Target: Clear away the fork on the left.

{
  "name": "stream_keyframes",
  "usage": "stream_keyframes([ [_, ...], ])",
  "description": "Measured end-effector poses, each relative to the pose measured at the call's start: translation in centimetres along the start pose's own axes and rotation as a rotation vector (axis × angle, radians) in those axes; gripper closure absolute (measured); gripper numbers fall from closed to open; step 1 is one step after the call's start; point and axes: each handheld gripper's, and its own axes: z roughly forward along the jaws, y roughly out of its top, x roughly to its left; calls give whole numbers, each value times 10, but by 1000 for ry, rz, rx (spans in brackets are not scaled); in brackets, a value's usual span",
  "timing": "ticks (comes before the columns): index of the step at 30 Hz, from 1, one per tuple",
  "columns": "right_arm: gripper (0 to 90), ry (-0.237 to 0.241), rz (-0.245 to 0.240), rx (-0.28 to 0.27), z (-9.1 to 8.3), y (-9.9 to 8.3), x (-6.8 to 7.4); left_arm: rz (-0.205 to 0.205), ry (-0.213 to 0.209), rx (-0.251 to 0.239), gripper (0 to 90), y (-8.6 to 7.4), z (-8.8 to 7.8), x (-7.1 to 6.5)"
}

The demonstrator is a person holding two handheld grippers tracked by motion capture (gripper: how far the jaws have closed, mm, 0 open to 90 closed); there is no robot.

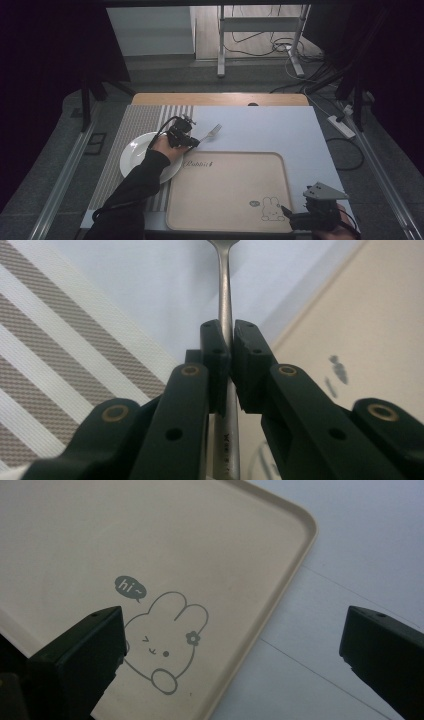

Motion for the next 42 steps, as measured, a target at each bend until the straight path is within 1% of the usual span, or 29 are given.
stream_keyframes([
  [3,0,1,-1,-1,0,0,0,-5,2,0,839,-4,-2,-9],
  [5,0,1,-2,-1,0,0,0,3,9,9,839,-7,-3,-14],
  [7,0,3,-2,-2,0,0,0,-1,1,11,839,-11,-4,-18],
  [9,0,3,-3,-2,0,0,0,-1,2,13,839,-14,-5,-23],
  [11,0,3,-4,-3,0,0,0,-12,-7,7,839,-18,-6,-27],
  [18,0,2,-11,-7,0,0,1,-11,-27,10,838,-31,-7,-49],
  [23,0,6,-15,-9,-1,0,1,-23,-38,13,839,-43,-8,-62],
  [26,0,7,-15,-11,-1,0,1,-22,-43,16,838,-51,-9,-70],
  [29,0,5,-19,-10,-1,0,1,-11,-38,31,838,-58,-11,-78],
  [30,0,5,-19,-11,-1,0,1,-10,-43,32,838,-60,-11,-81],
  [32,0,6,-20,-11,-1,0,2,-15,-49,36,838,-65,-12,-85],
  [38,0,8,-21,-12,-1,0,2,-6,-38,49,838,-78,-15,-95],
  [42,0,8,-22,-12,0,1,2,-16,-46,51,838,-86,-16,-101],
])
